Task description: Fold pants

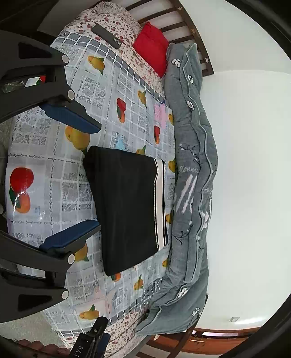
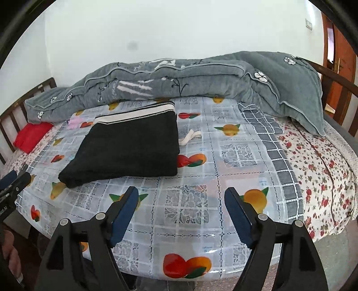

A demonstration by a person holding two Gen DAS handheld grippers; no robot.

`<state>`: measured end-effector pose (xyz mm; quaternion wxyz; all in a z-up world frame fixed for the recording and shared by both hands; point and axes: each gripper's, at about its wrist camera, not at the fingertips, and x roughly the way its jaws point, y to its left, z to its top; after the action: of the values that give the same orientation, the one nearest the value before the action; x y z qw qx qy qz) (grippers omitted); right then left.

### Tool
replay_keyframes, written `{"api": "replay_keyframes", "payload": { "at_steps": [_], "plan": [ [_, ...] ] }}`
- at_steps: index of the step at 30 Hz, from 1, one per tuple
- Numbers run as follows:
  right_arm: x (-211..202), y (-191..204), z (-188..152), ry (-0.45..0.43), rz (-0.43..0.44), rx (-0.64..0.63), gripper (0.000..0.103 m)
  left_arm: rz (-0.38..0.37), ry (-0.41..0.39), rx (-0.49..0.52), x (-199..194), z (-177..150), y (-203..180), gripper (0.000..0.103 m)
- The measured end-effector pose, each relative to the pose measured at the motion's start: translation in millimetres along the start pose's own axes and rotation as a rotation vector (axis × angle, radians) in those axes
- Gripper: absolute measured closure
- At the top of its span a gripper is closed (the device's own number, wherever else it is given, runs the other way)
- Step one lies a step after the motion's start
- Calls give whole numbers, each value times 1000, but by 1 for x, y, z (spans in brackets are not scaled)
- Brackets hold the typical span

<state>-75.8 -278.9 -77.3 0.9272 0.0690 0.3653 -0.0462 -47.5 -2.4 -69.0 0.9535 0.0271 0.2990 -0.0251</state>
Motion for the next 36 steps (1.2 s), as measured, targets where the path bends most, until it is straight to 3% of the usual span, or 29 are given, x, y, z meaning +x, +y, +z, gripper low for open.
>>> {"api": "replay_keyframes", "payload": {
  "at_steps": [36],
  "plan": [
    [-31, 2, -1, -49, -9, 6, 25, -17, -26, -6, -14, -1, -7, 24]
  ]
}}
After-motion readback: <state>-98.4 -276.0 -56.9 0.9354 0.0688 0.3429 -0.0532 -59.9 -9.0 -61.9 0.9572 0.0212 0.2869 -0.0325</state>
